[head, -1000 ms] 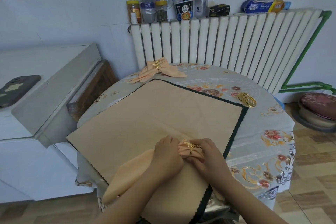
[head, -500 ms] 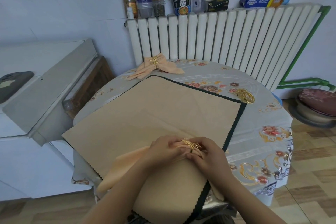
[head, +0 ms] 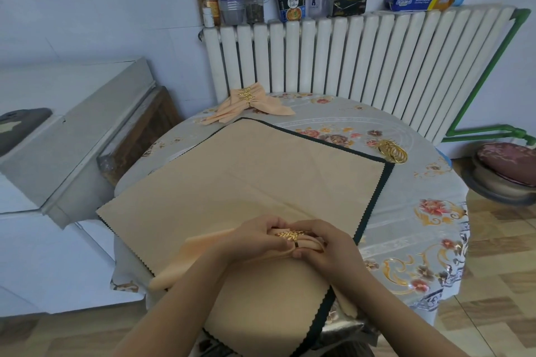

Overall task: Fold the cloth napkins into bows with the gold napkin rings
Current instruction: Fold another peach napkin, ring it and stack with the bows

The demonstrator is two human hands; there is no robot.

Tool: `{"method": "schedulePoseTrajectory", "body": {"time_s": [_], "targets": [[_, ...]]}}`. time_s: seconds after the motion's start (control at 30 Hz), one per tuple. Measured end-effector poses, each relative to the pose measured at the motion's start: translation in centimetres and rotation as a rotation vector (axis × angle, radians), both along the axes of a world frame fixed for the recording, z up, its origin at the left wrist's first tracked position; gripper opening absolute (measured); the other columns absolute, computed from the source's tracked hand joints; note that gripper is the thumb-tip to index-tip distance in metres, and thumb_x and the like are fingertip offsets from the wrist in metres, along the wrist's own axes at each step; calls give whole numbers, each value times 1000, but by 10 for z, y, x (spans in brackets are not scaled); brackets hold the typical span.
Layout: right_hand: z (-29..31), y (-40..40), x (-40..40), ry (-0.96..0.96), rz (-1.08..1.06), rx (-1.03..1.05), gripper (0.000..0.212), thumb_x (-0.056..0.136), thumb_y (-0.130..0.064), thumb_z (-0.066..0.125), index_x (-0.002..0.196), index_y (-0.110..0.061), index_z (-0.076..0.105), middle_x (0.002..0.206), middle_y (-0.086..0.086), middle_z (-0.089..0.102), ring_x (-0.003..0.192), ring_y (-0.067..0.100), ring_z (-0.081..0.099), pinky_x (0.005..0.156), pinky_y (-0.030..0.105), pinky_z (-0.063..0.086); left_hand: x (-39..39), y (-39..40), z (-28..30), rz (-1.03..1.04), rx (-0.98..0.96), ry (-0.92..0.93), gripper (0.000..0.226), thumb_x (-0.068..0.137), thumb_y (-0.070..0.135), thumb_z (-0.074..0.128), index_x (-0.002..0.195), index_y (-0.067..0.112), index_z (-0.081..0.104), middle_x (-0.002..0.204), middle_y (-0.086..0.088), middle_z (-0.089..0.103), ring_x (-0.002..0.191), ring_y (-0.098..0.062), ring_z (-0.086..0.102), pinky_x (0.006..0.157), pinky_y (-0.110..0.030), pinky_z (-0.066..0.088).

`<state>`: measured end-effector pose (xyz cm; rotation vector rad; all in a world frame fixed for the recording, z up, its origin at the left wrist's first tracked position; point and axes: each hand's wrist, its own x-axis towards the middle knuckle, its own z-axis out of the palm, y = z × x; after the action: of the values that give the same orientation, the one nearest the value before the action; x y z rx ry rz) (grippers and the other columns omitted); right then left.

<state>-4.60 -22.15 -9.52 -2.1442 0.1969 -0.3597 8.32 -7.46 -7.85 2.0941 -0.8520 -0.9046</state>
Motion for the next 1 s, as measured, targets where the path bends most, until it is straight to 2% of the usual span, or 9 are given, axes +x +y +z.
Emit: {"method": "schedulePoseTrajectory", "body": {"time_s": [0.07,0.13,0.2,0.3,0.57,0.67,0.73,0.87,1.0], "targets": [[1,2,2,11,9,-25,48,73,-21,76,107,-52,59,104,-32,60,98,-15,53,81,2,37,-3,-1,-5,52,4,-84,50,51,63,66,97,49,53,108,12,64,108,-13,56,100,-39,43],[3,2,1,18,2,-27,50,75,-21,74,113,-50,58,101,-39,56,96,-20,51,80,0,36,-11,-1,-7,85,-49,-173,60,50,68,69,104,56,46,109,22,61,111,-7,54,100,-33,42],[3,-2,-2,19,0,28,52,76,-17,73,114,-48,56,102,-37,58,96,-19,53,79,0,37,-20,-1,-7,89,-120,-270,62,52,70,69,110,51,55,105,23,65,105,3,57,96,-28,44],[5,-10,-7,24,53,124,47,81,-8,69,110,-43,60,103,-28,65,99,-13,57,82,4,40,-25,-2,-7,124,-187,-274,62,54,66,73,109,39,65,99,20,69,96,8,60,91,-25,47],[-2,-6,-2,-7,-7,78,35,83,-7,66,96,-38,61,94,-25,68,91,-11,59,76,5,40,-28,-3,1,90,-127,-444,49,63,56,72,106,34,68,90,18,65,93,1,57,80,-19,44],[-4,-5,-1,7,-23,47,31,81,-8,66,93,-36,59,90,-28,67,89,-11,59,73,6,40,-26,-3,15,-15,5,-633,46,71,54,69,111,33,66,100,12,66,99,-7,52,79,-21,39],[-4,-5,-1,13,-24,20,32,81,-9,66,91,-38,58,88,-29,66,88,-10,59,72,7,41,-23,-4,19,-92,45,-694,44,76,50,68,116,31,62,107,10,65,102,-9,51,77,-20,37],[-4,-5,-2,25,-58,3,30,82,-14,67,88,-39,52,82,-27,65,84,-13,57,67,5,39,-26,-5,17,-123,88,-648,55,73,50,73,121,30,56,115,11,59,107,-7,49,85,-22,38],[-6,-5,-1,30,-60,-4,26,83,-15,67,89,-36,53,79,-28,65,82,-14,57,65,5,38,-32,-2,10,-19,4,-692,39,74,49,71,106,29,61,102,11,63,95,-7,53,72,-18,33]]}}
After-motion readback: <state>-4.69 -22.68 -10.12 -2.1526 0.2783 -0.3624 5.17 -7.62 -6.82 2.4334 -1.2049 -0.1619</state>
